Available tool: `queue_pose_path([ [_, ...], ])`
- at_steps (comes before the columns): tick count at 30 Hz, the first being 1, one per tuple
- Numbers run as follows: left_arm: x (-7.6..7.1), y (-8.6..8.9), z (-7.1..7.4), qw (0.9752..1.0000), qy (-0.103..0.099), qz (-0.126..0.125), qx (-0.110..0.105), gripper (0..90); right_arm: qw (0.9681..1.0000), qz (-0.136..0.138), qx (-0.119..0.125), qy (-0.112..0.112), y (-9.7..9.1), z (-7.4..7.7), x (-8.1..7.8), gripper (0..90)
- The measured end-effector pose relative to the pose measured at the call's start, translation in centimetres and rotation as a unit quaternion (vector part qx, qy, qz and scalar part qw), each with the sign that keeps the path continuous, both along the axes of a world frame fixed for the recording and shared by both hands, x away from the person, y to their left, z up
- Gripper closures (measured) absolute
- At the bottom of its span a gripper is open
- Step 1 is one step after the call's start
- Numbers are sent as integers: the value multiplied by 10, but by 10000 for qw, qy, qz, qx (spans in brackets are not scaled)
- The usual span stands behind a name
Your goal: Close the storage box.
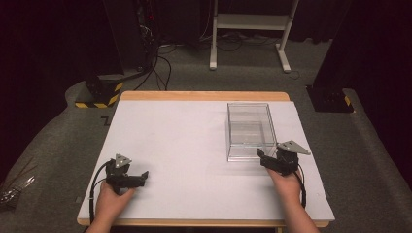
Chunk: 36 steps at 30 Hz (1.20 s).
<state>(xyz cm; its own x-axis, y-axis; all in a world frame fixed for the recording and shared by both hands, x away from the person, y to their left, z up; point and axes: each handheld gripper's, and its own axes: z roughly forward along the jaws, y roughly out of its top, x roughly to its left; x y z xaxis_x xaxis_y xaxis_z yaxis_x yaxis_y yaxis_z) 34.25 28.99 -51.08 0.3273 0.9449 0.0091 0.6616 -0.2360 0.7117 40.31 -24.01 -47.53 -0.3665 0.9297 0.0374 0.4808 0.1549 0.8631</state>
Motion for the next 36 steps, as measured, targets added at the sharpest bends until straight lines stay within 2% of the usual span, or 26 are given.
queue_pose_path([
  [10,0,0,0,10000,3,-1,0,7,10000,-40,53,29,1,0,7,185],
  [29,0,0,0,10000,0,0,1,7,10000,-15,9,36,3,0,6,189],
  [36,0,0,0,10000,-8,-4,13,7,10000,43,7,13,3,2,1,187],
])
